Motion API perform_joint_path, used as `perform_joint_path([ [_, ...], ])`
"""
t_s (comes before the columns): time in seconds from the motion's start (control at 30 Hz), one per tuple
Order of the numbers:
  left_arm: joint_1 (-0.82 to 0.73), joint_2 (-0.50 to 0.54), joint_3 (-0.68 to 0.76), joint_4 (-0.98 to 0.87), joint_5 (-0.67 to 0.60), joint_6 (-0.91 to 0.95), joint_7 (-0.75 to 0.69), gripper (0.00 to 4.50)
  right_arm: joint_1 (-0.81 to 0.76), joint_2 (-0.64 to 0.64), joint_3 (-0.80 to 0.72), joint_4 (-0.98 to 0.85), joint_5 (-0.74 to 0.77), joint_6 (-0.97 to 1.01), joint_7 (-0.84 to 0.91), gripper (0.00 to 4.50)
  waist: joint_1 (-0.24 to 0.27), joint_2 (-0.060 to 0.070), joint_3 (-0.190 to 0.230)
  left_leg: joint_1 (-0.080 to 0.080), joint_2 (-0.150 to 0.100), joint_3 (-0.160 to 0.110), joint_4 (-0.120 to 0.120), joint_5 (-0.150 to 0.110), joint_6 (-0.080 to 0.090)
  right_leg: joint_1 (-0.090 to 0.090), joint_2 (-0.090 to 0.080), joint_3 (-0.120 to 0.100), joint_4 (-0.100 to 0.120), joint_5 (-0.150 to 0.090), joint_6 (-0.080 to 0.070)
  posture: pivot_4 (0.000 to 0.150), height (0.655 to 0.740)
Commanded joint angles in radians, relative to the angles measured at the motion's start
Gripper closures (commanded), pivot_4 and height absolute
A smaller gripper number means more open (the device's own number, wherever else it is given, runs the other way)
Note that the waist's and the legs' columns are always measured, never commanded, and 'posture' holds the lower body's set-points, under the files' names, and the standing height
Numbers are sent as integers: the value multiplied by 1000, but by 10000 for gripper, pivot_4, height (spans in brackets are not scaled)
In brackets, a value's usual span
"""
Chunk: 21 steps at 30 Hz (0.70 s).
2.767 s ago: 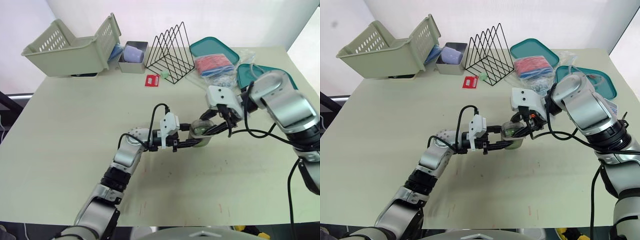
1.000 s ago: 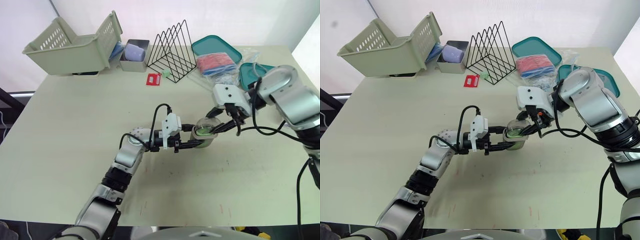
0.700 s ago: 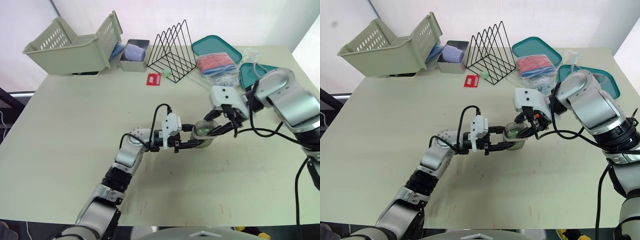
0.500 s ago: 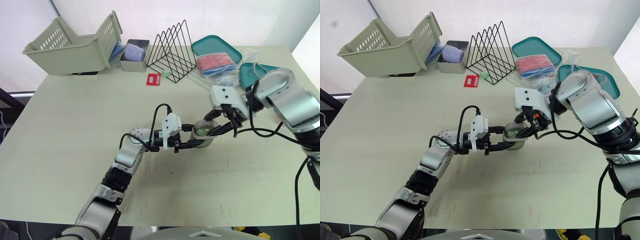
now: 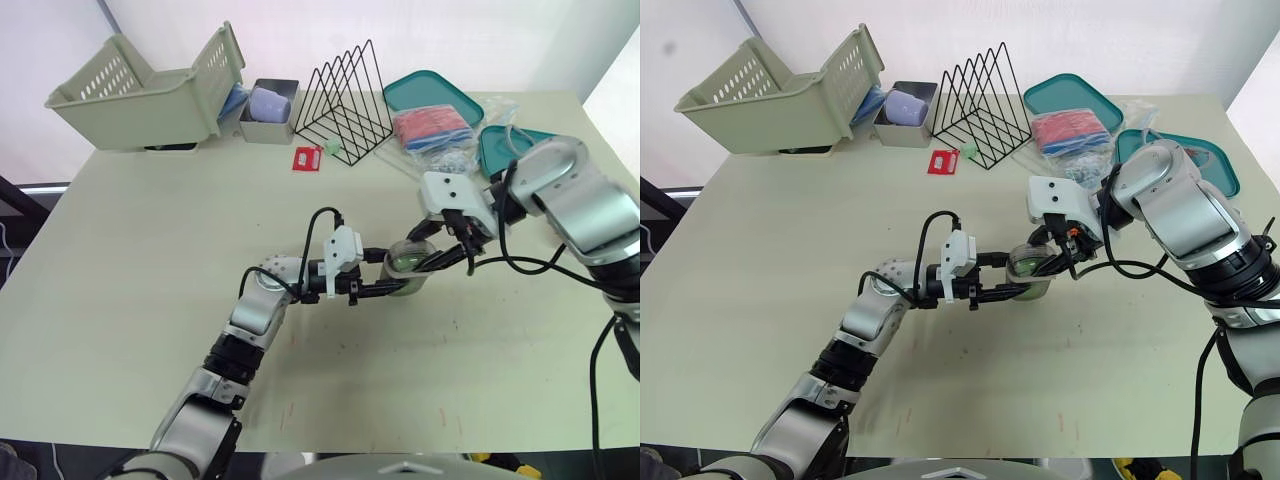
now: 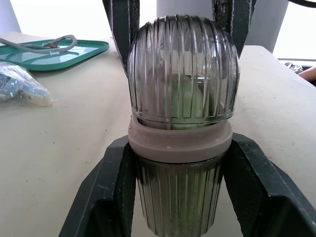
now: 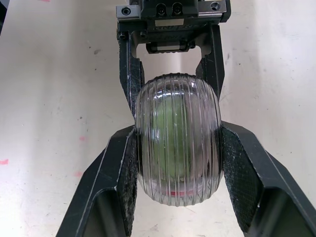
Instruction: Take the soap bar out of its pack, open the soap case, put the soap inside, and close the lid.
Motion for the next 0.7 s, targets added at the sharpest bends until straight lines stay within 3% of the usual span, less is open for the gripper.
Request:
perform_joint_path([
  [0.03, -4, -5, -10, -42, -6, -5, -9, 24896, -8, -6, 1, -4, -2, 0, -6, 16357, 0, 0, 0, 0, 0, 0, 0, 0, 0, 0, 0, 0, 0, 0, 0, 1500, 7400],
  [0.17, -4, -5, -10, -42, -6, -4, -10, 24896, -8, -5, 1, 0, -1, -5, -13, 217, 1, 0, 0, 0, 0, 0, 0, 0, 0, 0, 0, 0, 0, 0, 0, 1500, 7400],
  [0.7, 0, -2, -8, -43, -5, -3, -11, 24896, 27, -53, -36, 17, 16, -50, -5, 217, 2, 0, 0, -1, 0, 0, 0, 0, 0, 0, 0, 0, -1, 0, 0, 1500, 7400],
])
